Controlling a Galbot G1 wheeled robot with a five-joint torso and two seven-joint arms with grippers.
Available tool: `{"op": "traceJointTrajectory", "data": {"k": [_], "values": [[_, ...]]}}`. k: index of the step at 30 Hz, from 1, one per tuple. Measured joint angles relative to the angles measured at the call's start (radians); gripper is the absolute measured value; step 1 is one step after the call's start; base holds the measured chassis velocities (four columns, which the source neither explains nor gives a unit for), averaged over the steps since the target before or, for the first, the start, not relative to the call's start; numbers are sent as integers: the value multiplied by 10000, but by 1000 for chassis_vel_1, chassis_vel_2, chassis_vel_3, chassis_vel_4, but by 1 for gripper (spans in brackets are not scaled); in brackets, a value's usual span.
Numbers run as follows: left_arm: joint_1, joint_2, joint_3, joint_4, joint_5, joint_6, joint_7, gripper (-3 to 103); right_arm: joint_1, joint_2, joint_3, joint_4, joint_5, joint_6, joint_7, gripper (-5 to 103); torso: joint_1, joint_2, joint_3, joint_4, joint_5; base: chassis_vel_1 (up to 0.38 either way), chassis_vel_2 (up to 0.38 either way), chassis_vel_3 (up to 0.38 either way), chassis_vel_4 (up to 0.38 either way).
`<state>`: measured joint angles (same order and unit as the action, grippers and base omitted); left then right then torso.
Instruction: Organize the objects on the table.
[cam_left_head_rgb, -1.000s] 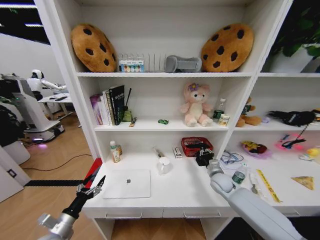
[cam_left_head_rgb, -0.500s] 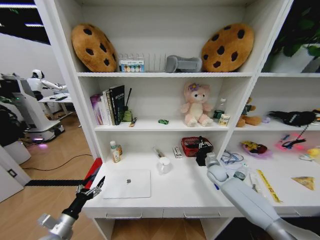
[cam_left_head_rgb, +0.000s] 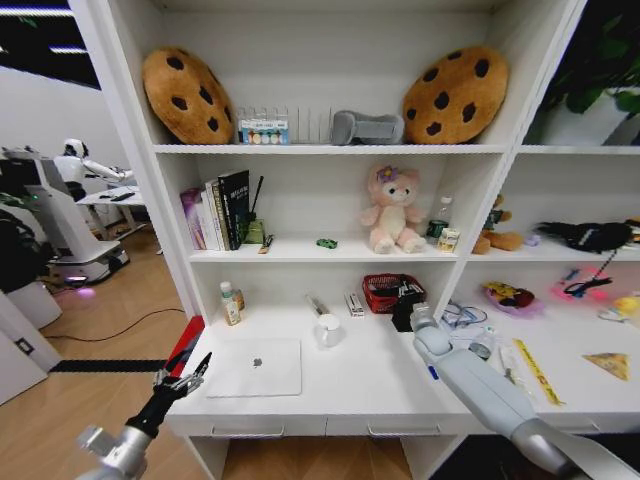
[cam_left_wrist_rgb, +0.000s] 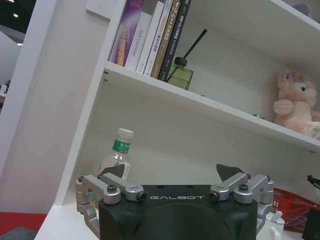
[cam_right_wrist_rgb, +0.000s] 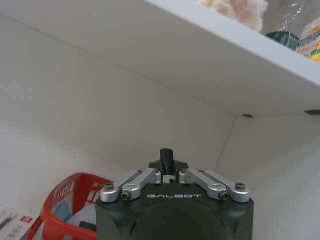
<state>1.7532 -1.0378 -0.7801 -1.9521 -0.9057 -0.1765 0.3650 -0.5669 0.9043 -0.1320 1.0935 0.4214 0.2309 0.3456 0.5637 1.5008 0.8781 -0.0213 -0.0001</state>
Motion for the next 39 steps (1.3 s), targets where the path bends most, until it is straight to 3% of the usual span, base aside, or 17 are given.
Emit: {"op": "traceJointTrajectory", "data": {"k": [6, 17, 18, 19, 30, 31, 35, 36, 38, 39], "values": [[86, 28, -19, 9, -14, 1, -1, 100, 79, 208, -48, -609, -219, 388, -164, 10, 0, 0, 0, 0, 1, 0, 0, 0, 0], [15, 40, -12, 4, -41, -9, -15, 100, -188, 222, 90, 22, -212, 357, -119, 8, 0, 0, 0, 0, 1, 0, 0, 0, 0], [11, 25, -12, 13, -42, -13, -15, 100, -292, 160, 145, 248, -209, 330, -86, 19, 0, 0, 0, 0, 0, 0, 0, 0, 0], [11, 25, -12, 13, -42, -13, -15, 100, -292, 160, 145, 248, -209, 330, -86, 19, 0, 0, 0, 0, 0, 0, 0, 0, 0], [-93, -14, 50, 58, -64, -41, 27, 100, -668, -206, 425, 1104, -224, 266, 89, 61, 0, 0, 0, -1, 1, 0, 0, 0, 0], [-93, -14, 50, 58, -64, -41, 27, 100, -668, -206, 425, 1104, -224, 266, 89, 61, 0, 0, 0, -1, 1, 0, 0, 0, 0], [-118, -39, 76, 56, -43, -46, 33, 100, -946, -403, 548, 1924, -23, 129, 154, 78, 0, 0, -1, 0, 1, 0, 0, 0, 0], [-118, -39, 76, 56, -43, -46, 33, 100, -946, -403, 548, 1924, -23, 129, 154, 78, 0, 0, -1, 0, 1, 0, 0, 0, 0], [-126, -62, 79, 55, -29, -51, 42, 100, -1548, -712, 712, 3021, 430, -212, 272, 89, 0, 0, 0, 4, -1, 0, 0, 0, 0], [-126, -62, 79, 55, -29, -51, 42, 100, -1548, -712, 712, 3021, 430, -212, 272, 89, 0, 0, 0, 4, -1, 0, 0, 0, 0]]}}
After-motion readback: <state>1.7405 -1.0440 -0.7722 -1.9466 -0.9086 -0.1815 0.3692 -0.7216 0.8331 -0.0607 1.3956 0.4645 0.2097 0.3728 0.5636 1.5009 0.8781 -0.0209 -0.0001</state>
